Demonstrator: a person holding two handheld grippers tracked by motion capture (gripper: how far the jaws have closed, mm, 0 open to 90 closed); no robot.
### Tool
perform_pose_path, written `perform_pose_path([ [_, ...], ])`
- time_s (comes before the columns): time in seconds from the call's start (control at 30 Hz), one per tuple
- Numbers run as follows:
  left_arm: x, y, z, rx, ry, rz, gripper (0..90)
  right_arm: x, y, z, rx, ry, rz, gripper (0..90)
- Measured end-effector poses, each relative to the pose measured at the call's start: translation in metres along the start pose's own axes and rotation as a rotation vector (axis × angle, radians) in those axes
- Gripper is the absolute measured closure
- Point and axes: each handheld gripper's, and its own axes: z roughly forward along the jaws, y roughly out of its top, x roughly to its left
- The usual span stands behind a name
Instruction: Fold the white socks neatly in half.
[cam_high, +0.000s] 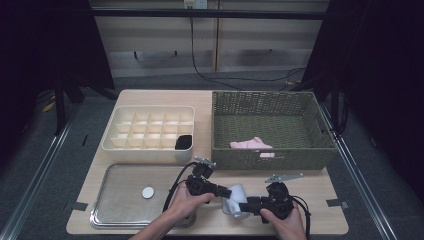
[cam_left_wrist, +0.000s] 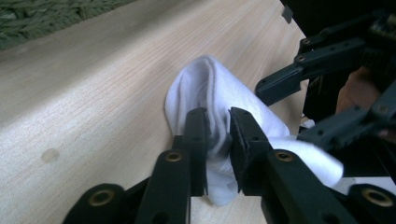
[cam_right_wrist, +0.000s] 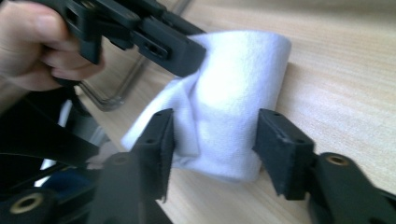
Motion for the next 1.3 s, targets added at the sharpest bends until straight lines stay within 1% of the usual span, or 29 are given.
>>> perform_pose_path([
  [0.03,0.001,0.000,0.000,0.001,0.004,-0.027,73.5,0.001,0.000,0.002,0.009,-0.011,0.000,44.7],
  [0.13,0.002,0.000,0.000,0.003,0.009,-0.033,65.2,0.002,-0.001,0.004,0.015,-0.021,-0.012,45.5],
  [0.17,0.003,-0.001,-0.002,0.002,0.006,-0.045,61.2,0.002,-0.001,0.004,0.022,-0.031,-0.016,47.9],
  [0.2,0.003,-0.002,-0.003,0.001,-0.009,-0.057,58.7,0.002,-0.002,0.005,0.027,-0.035,-0.020,49.0],
  [0.27,0.002,-0.003,-0.004,0.000,0.000,-0.063,56.3,0.003,-0.002,0.006,0.030,-0.037,-0.017,50.9],
  [0.33,0.000,-0.007,-0.005,0.006,-0.006,-0.066,50.6,0.003,-0.003,0.007,0.028,-0.039,-0.016,52.7],
  [0.37,-0.002,-0.011,-0.006,0.011,0.014,-0.071,50.2,0.003,-0.003,0.008,0.033,-0.038,-0.017,53.7],
  [0.4,-0.002,-0.013,-0.006,0.003,0.016,-0.089,49.1,0.004,-0.003,0.009,0.030,-0.040,-0.012,54.2],
  [0.43,-0.002,-0.014,-0.007,0.009,0.032,-0.090,46.8,0.003,-0.004,0.009,0.028,-0.040,-0.012,54.3],
  [0.47,-0.002,-0.014,-0.007,0.009,0.032,-0.090,43.8,0.003,-0.004,0.009,0.028,-0.040,-0.012,54.3],
  [0.5,-0.001,-0.015,-0.008,0.019,0.056,-0.100,43.8,0.003,-0.004,0.009,0.031,-0.038,-0.012,54.5],
  [0.53,0.001,-0.018,-0.008,0.013,0.054,-0.114,40.5,0.002,-0.004,0.009,0.033,-0.036,-0.003,54.6],
  [0.57,0.002,-0.018,-0.007,0.009,0.055,-0.125,40.4,0.002,-0.004,0.009,0.031,-0.034,-0.003,54.7],
  [0.6,0.002,-0.018,-0.007,0.009,0.055,-0.125,38.6,0.002,-0.004,0.009,0.031,-0.032,-0.002,54.7],
  [0.63,0.003,-0.018,-0.005,0.023,0.041,-0.125,39.0,0.002,-0.004,0.009,0.030,-0.033,-0.002,54.8],
  [0.73,0.003,-0.018,-0.004,0.012,0.032,-0.125,40.1,0.002,-0.005,0.009,0.025,-0.033,0.003,56.6],
  [0.77,0.005,-0.018,-0.003,0.022,0.003,-0.124,41.5,0.002,-0.005,0.008,0.023,-0.031,0.006,57.3],
  [0.8,0.004,-0.018,-0.001,0.012,0.002,-0.139,43.1,0.002,-0.006,0.009,0.021,-0.029,0.007,58.1],
  [0.83,0.004,-0.018,0.000,0.013,0.003,-0.123,43.3,0.002,-0.006,0.009,0.019,-0.029,0.006,59.1],
  [0.87,0.004,-0.018,0.000,0.013,0.003,-0.123,44.5,0.002,-0.006,0.009,0.018,-0.028,0.006,59.7],
  [0.9,0.004,-0.017,0.005,0.006,-0.023,-0.147,46.1,0.002,-0.006,0.009,0.017,-0.029,0.007,60.6],
  [1.0,0.005,-0.016,0.007,0.008,-0.028,-0.137,47.5,0.002,-0.007,0.008,0.015,-0.031,0.008,61.8],
  [1.03,0.006,-0.015,0.009,0.007,-0.047,-0.143,47.7,0.003,-0.008,0.009,0.010,-0.032,0.003,63.0],
  [1.07,0.006,-0.015,0.009,0.007,-0.047,-0.143,48.0,0.003,-0.008,0.009,0.010,-0.032,0.003,63.0],
  [1.1,0.007,-0.014,0.011,0.002,-0.061,-0.151,48.1,0.004,-0.008,0.009,0.012,-0.028,0.006,63.5],
  [1.2,0.006,-0.012,0.012,-0.011,-0.059,-0.151,50.6,0.003,-0.008,0.010,0.009,-0.024,0.014,64.0],
  [1.23,0.004,-0.011,0.016,-0.016,-0.057,-0.145,52.1,0.005,-0.008,0.011,0.015,-0.017,0.001,64.2],
  [1.27,0.004,-0.011,0.016,-0.016,-0.057,-0.145,53.9,0.005,-0.008,0.011,0.015,-0.017,0.001,64.2],
  [1.3,0.003,-0.010,0.015,-0.005,-0.050,-0.118,57.1,0.005,-0.008,0.011,0.017,-0.018,0.009,64.0],
])
